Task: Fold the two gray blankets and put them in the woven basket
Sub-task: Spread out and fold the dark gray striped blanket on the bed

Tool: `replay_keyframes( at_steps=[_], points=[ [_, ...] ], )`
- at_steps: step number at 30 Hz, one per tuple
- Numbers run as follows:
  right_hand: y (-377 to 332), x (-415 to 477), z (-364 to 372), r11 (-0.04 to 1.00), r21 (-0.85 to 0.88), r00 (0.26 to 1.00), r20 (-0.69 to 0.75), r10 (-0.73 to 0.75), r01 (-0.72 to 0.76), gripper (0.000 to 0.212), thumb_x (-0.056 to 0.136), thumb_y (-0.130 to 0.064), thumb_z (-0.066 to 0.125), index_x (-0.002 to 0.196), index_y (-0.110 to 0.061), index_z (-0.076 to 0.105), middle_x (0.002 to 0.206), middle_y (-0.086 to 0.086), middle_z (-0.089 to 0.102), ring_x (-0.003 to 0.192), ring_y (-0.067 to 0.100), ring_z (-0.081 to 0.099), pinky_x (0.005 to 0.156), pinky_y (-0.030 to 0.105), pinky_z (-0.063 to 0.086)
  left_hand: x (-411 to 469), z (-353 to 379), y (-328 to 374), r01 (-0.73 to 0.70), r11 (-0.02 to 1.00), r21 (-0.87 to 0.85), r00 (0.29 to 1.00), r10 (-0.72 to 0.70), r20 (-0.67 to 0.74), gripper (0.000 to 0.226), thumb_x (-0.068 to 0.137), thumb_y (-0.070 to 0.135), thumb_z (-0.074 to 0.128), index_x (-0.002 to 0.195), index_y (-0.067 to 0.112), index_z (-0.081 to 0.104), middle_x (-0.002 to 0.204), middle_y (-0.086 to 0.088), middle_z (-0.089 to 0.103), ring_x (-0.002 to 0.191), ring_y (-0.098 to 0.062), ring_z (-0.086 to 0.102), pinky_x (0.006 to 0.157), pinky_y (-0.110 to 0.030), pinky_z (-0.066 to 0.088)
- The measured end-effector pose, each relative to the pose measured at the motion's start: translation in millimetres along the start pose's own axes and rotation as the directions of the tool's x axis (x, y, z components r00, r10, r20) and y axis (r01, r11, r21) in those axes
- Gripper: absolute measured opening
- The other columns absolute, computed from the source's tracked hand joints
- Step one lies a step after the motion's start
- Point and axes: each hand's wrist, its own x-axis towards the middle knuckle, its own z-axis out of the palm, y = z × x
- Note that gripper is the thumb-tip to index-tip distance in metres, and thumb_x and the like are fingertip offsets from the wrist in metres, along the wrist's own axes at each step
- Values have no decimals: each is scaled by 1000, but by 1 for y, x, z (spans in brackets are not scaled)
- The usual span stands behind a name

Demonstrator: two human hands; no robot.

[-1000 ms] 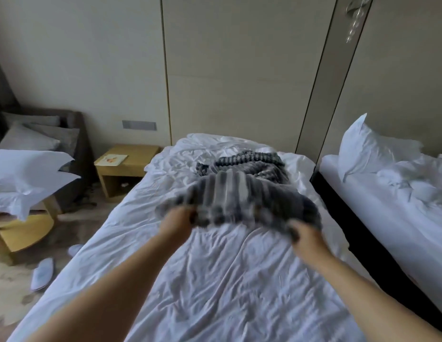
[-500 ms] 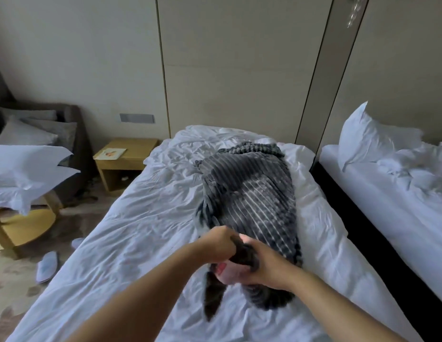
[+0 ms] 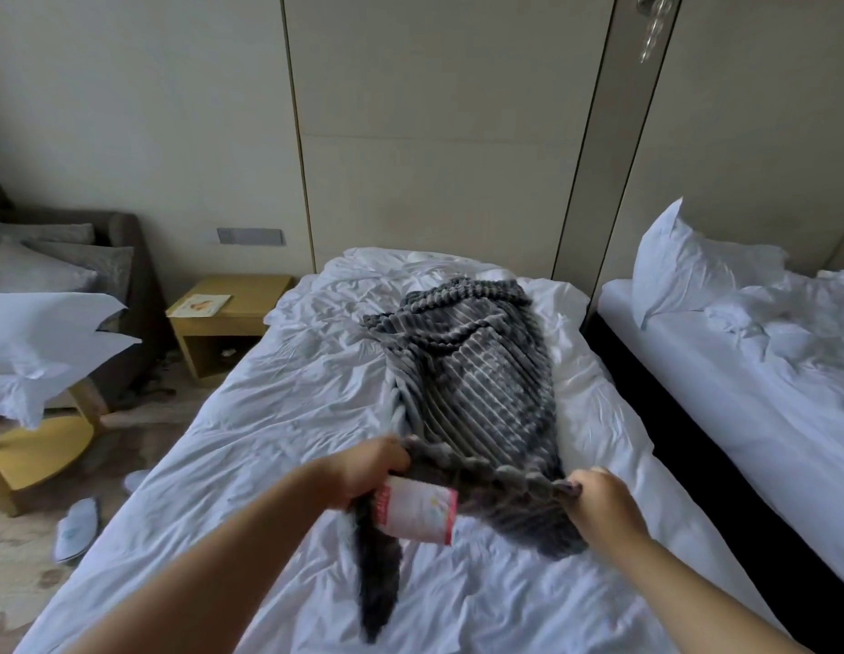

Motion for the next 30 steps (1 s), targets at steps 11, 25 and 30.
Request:
replay_keyframes(
  at_steps=[11,25,30],
  points=[
    [-99,41,-63,634,771,997,77,4,-62,10,88,-18,59,81,-20,65,82,3,69,82,22,61,76,32,47,-1,-38,18,-54,998,25,828,59,-558,33,76,-7,40,79,17,64,64,-10,60,46,-19,54,46,-23,44],
    [-109,28,-38,920,234,946,8,-325,314,26,82,-12,46,60,-18,36,63,-3,44,58,19,45,45,25,27,11,-15,42,-129,869,477,891,313,-329,36,81,31,69,50,20,54,47,11,54,46,-2,51,51,-22,40],
    [-103,49,-35,864,314,877,-409,-252,395,19,70,6,61,57,-4,51,60,10,47,58,27,45,52,27,26,-12,-27,61,-304,928,-213,929,240,-281,11,62,21,63,67,14,69,65,-4,71,59,-15,68,53,-22,53]
  ],
)
